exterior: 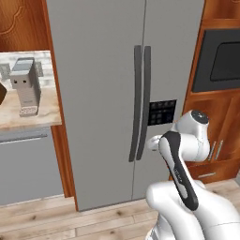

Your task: Place one of the steaks on the plate and the other in the bowl. Then place the bowl in the fridge.

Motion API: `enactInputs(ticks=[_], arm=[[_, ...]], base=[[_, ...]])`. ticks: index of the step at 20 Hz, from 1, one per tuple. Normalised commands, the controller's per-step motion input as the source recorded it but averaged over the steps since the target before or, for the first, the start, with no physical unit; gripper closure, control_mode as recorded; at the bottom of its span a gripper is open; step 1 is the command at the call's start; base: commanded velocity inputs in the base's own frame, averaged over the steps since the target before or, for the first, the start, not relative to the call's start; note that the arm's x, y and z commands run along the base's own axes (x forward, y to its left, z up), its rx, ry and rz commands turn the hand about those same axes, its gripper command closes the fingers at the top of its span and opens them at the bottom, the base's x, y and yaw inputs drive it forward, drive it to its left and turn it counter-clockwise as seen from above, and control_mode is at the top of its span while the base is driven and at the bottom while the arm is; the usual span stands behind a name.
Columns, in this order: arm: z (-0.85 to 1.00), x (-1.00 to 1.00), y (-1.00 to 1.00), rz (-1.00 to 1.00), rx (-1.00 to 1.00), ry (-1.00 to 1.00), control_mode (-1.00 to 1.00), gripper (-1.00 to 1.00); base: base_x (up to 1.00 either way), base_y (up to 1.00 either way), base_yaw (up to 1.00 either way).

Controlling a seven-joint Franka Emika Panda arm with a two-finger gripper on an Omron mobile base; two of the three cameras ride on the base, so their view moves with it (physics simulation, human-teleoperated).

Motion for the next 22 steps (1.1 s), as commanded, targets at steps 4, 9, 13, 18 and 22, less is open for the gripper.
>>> enactInputs(ticks=[4, 9, 13, 18, 22], arm=[[0.00, 0.00, 0.00, 0.00, 0.00, 0.00, 1.00, -1.00], [0.00, 0.00, 0.00, 0.00, 0.00, 0.00, 1.00, -1.00], [0.00, 0.00, 0.00, 0.02, 0.00, -0.04, -1.00, -1.00], [0.00, -0.17, 0.00, 0.01, 0.00, -0.20, -1.00, -1.00], [0.16, -0.01, 0.10, -0.01, -0.11, -0.23, -1.00, -1.00]], base=[[0.56, 0.00, 0.00], [0.55, 0.01, 0.07], [0.05, 0.00, 0.07], [0.00, 0.00, 0.00], [0.00, 0.00, 0.00]])
